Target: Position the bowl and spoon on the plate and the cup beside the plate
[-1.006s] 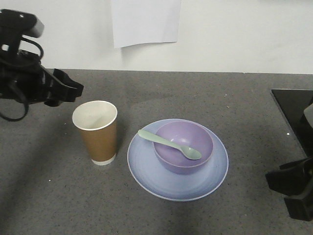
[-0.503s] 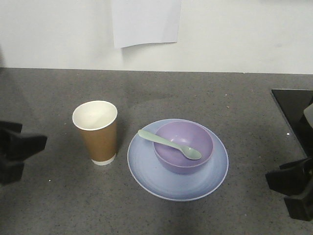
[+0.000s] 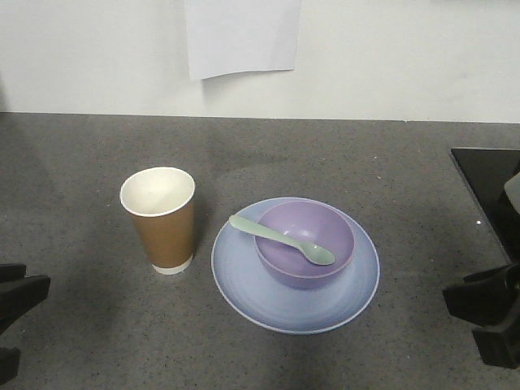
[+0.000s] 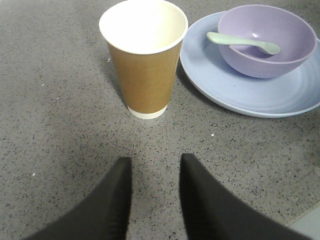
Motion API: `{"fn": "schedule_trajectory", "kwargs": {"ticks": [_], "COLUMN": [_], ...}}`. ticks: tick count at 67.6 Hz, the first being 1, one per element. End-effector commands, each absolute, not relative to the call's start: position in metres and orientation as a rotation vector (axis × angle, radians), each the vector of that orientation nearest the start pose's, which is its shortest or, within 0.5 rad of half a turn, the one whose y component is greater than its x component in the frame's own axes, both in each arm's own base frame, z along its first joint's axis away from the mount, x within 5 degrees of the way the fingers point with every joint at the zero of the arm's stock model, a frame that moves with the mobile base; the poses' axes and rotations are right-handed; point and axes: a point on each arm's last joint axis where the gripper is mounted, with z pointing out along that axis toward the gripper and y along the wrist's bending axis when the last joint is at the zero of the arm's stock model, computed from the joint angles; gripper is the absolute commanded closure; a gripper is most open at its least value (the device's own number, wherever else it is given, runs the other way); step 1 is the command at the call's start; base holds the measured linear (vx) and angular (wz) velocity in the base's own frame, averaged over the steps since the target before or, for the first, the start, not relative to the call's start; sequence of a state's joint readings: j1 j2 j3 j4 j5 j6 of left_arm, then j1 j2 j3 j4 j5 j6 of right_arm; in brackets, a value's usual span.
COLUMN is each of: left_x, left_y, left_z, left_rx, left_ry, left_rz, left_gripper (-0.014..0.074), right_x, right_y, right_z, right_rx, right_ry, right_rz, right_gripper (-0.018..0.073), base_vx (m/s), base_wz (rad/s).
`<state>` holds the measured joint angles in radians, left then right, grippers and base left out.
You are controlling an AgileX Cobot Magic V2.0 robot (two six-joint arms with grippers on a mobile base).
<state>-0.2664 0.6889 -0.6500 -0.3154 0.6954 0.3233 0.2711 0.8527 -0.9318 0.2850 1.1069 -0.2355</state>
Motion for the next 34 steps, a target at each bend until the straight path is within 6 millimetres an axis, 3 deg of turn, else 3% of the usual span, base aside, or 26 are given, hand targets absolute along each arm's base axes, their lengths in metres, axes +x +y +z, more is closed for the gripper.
{"fn": "schedule_trajectory", "kwargs": {"ticks": [1, 11, 34], "left_x": [0.123, 0.123, 0.1226], "left_y": [-0.0522, -0.0522, -0.0523], "left_z": [0.328, 0.328, 0.3274], "left_rx": [0.449, 0.449, 0.453], "left_ry": [2.055, 2.055, 2.062], "left_rz": [-0.336, -0.336, -0.337], "left_gripper": [0.0486, 0.0577, 0.0605], "right_x": [0.1298, 0.1295, 0.1282], "right_y": [0.0605, 0.0605, 0.0606], "right_z": [0.3639, 0.3636, 0.3628], "right_rx": [-0.555, -0.557, -0.563], "right_ry": [2.363, 2.368, 2.383], "right_rz": [0.397, 0.397, 0.404], "right_gripper": [0.0435, 0.0571, 0.0568], "base_vx": [0.0, 0.0, 0.0], "base_wz": [0.0, 0.0, 0.0]}}
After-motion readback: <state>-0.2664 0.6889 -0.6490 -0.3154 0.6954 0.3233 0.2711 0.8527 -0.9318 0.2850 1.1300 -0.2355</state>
